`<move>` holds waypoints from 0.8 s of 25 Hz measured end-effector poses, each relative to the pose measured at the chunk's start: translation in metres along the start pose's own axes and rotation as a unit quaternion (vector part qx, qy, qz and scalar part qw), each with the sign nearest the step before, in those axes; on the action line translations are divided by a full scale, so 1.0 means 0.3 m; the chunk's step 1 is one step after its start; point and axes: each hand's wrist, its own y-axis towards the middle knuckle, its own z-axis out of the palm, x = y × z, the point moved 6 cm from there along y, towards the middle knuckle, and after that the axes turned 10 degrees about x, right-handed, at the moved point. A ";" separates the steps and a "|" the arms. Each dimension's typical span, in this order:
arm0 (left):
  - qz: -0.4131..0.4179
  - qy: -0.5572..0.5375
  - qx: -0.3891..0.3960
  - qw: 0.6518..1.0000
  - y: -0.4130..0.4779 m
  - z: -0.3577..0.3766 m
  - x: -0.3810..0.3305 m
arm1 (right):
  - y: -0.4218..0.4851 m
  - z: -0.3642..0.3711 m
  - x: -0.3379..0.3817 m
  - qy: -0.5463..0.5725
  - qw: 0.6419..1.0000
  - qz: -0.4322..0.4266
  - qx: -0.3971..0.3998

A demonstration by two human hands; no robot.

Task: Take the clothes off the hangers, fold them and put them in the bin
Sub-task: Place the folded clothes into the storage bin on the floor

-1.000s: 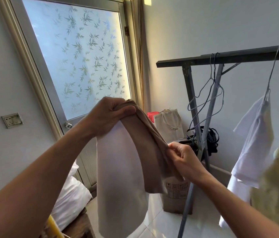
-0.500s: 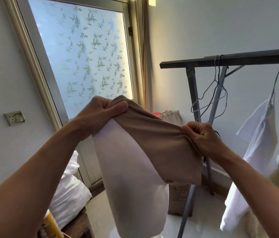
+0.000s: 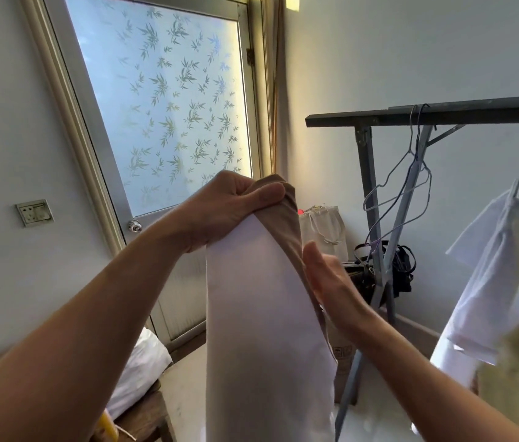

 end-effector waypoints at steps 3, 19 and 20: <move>-0.017 0.010 0.009 1.000 0.007 -0.007 0.020 | -0.027 0.061 -0.025 0.029 0.997 0.042 0.055; -0.061 -0.452 0.046 0.889 -0.175 0.249 0.380 | 0.048 -0.071 0.054 0.039 0.996 0.083 0.008; -0.056 -0.420 0.022 0.905 -0.175 0.245 0.385 | 0.052 -0.077 0.052 0.039 0.995 0.091 0.009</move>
